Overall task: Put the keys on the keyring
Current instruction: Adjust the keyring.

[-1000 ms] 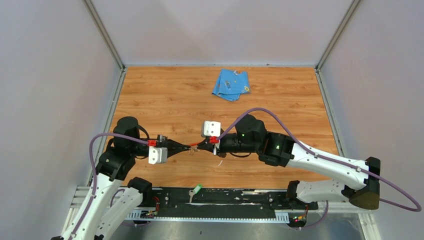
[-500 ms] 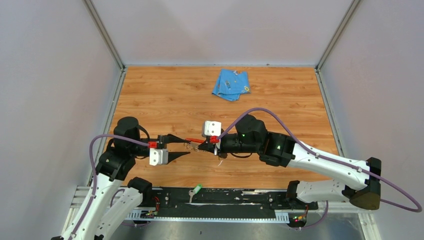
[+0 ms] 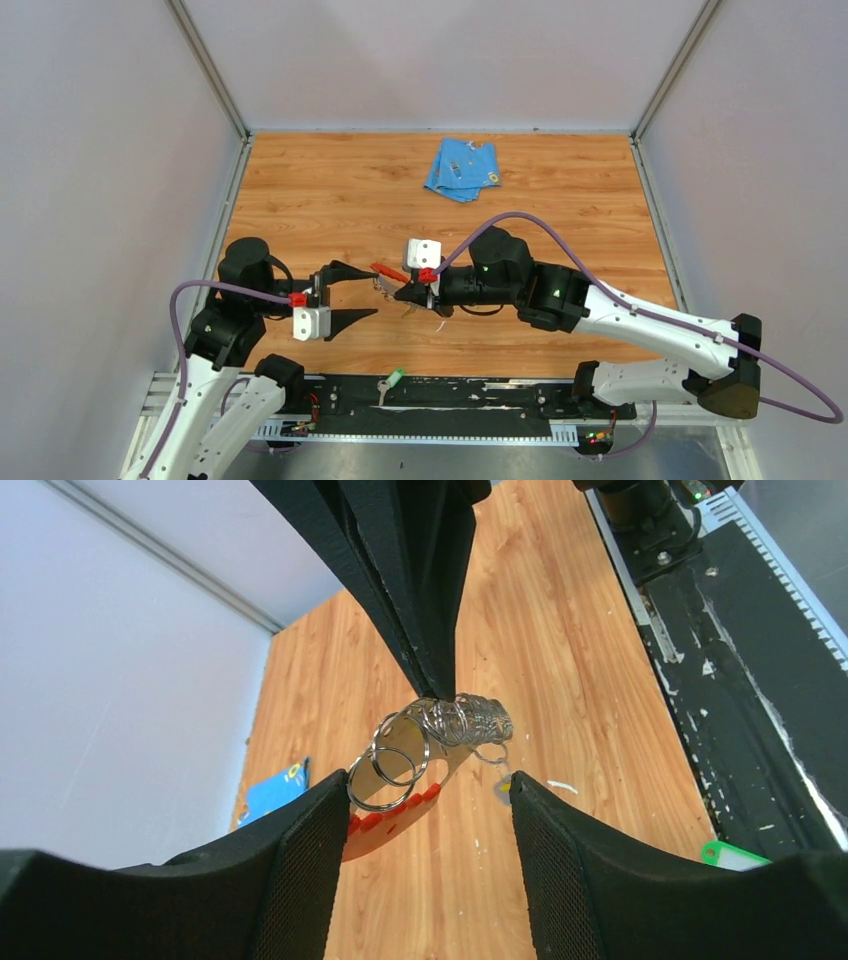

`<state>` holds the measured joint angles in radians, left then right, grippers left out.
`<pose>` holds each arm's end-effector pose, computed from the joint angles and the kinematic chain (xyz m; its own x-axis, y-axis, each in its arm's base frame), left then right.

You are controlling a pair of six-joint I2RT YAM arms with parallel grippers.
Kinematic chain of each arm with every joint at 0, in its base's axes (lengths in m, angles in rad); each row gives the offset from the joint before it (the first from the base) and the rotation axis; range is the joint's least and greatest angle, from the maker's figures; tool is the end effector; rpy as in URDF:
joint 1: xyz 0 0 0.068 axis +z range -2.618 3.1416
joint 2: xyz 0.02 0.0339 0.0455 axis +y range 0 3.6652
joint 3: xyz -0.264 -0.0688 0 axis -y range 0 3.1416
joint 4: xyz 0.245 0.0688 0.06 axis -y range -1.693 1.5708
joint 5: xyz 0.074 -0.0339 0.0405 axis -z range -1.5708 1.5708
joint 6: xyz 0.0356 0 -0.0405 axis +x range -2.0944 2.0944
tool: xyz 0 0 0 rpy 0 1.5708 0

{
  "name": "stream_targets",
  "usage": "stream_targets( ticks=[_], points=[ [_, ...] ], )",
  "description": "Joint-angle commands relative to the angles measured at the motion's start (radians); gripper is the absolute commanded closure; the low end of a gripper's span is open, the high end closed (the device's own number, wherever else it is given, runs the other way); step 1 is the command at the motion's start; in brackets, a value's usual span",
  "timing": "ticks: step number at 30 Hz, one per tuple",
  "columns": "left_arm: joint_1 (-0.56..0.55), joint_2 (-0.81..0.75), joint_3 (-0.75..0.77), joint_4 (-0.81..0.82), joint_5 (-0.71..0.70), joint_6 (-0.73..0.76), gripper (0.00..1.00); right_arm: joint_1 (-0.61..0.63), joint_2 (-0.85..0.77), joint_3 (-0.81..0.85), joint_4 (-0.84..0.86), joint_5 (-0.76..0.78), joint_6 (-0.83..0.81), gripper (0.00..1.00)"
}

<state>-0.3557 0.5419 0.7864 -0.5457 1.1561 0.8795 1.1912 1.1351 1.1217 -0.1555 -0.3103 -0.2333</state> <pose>0.0837 -0.0658 0.3410 0.5620 0.1223 -0.8180 0.8261 -0.0329 0.5626 0.0865 0.2462 0.3914 0.1697 -0.1688 -0.9709 -0.9834 0.0352 -0.1780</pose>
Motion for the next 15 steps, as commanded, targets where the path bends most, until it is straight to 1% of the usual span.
stream_targets(
  ticks=[1,3,4,5,7,8,9,10,11,12,15],
  points=[
    [-0.003,-0.005,-0.001,0.009,-0.006,0.083,0.4,-0.008,0.011,0.045,0.002,-0.032,0.018,1.0],
    [-0.006,-0.005,-0.012,0.026,-0.023,0.112,0.47,-0.009,0.015,0.047,0.001,-0.044,0.021,0.99],
    [-0.007,-0.007,-0.02,0.059,-0.036,0.093,0.51,-0.009,0.016,0.047,0.0,-0.048,0.022,0.99],
    [-0.008,-0.013,-0.035,0.119,-0.055,0.039,0.56,-0.009,0.02,0.047,-0.004,-0.043,0.023,0.99],
    [-0.008,-0.033,-0.083,0.298,-0.112,-0.121,0.59,-0.009,0.029,0.044,-0.016,-0.01,0.021,0.99],
    [-0.008,-0.041,-0.111,0.364,-0.147,-0.179,0.56,-0.01,0.033,0.039,-0.023,0.011,0.023,0.99],
    [-0.007,-0.044,-0.12,0.398,-0.173,-0.211,0.47,-0.014,0.036,0.03,-0.026,0.03,0.026,0.99],
    [-0.008,-0.04,-0.12,0.379,-0.192,-0.222,0.31,-0.024,0.039,0.016,-0.025,0.048,0.04,0.99],
    [-0.008,-0.029,-0.111,0.345,-0.211,-0.225,0.12,-0.037,0.041,-0.002,-0.022,0.062,0.054,0.99],
    [-0.008,-0.013,-0.099,0.307,-0.223,-0.239,0.02,-0.056,0.044,-0.022,-0.018,0.076,0.071,1.0],
    [-0.008,0.053,-0.048,0.21,-0.273,-0.299,0.0,-0.135,0.051,-0.102,0.018,0.069,0.142,0.99]
  ],
)
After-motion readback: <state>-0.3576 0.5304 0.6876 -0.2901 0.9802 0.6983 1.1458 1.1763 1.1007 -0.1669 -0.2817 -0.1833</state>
